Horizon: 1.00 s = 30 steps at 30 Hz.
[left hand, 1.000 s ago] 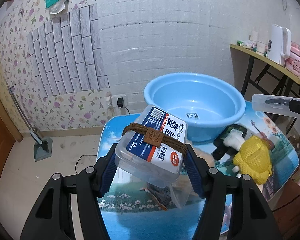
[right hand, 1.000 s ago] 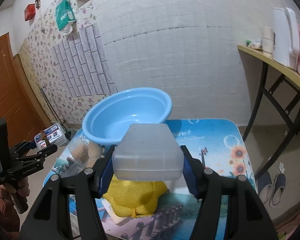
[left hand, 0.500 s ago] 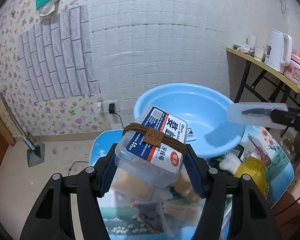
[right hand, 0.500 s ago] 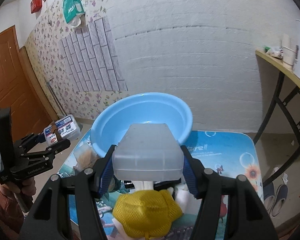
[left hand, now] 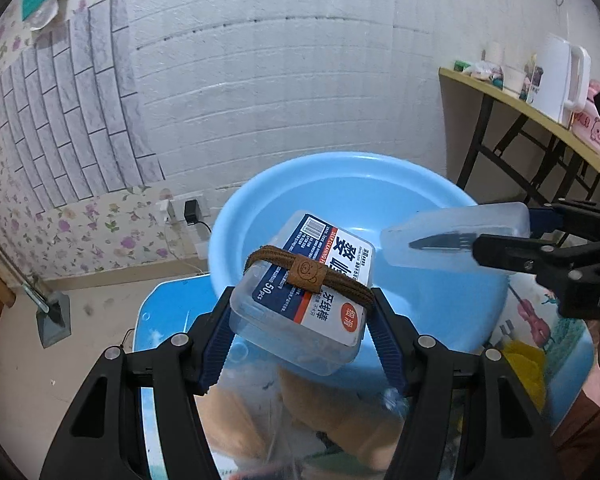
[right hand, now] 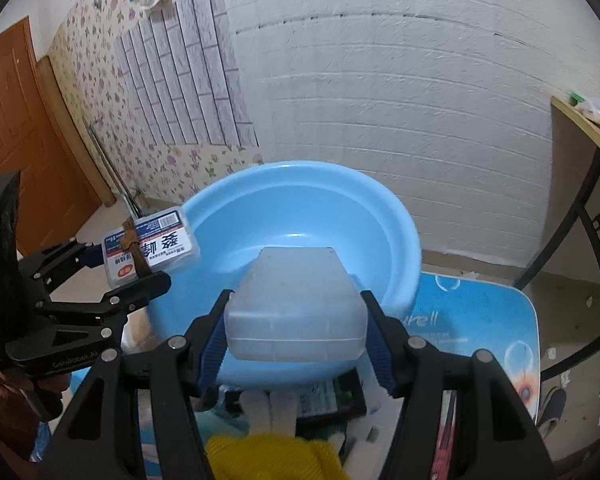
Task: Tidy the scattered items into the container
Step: 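Lower both held boxes into the blue basin and open both grippers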
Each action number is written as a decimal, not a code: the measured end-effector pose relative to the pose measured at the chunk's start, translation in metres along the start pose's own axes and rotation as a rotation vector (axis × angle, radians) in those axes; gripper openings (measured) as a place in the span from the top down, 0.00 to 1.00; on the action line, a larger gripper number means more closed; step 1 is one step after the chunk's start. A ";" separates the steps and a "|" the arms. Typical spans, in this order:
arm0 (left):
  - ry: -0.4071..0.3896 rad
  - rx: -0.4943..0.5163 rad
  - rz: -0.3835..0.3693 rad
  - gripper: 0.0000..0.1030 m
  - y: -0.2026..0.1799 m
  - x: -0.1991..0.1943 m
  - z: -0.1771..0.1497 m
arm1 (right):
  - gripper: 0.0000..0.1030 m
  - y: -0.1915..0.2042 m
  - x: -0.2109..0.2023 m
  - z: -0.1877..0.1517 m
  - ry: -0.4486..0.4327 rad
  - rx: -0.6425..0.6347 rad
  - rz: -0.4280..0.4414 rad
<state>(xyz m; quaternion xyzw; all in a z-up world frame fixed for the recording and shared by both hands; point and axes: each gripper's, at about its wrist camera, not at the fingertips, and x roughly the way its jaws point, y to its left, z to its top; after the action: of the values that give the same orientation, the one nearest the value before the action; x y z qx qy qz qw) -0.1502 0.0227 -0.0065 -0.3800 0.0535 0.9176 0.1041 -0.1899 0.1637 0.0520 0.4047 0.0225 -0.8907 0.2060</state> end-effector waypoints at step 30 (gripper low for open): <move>0.091 0.070 -0.002 0.38 -0.013 0.055 0.015 | 0.41 -0.001 0.063 0.011 0.196 -0.095 -0.040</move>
<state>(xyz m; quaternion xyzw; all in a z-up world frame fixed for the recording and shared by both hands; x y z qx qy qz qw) -0.1950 0.0464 -0.0351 -0.4176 0.0900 0.8967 0.1157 -0.2346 0.1404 0.0132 0.4793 0.0928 -0.8485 0.2040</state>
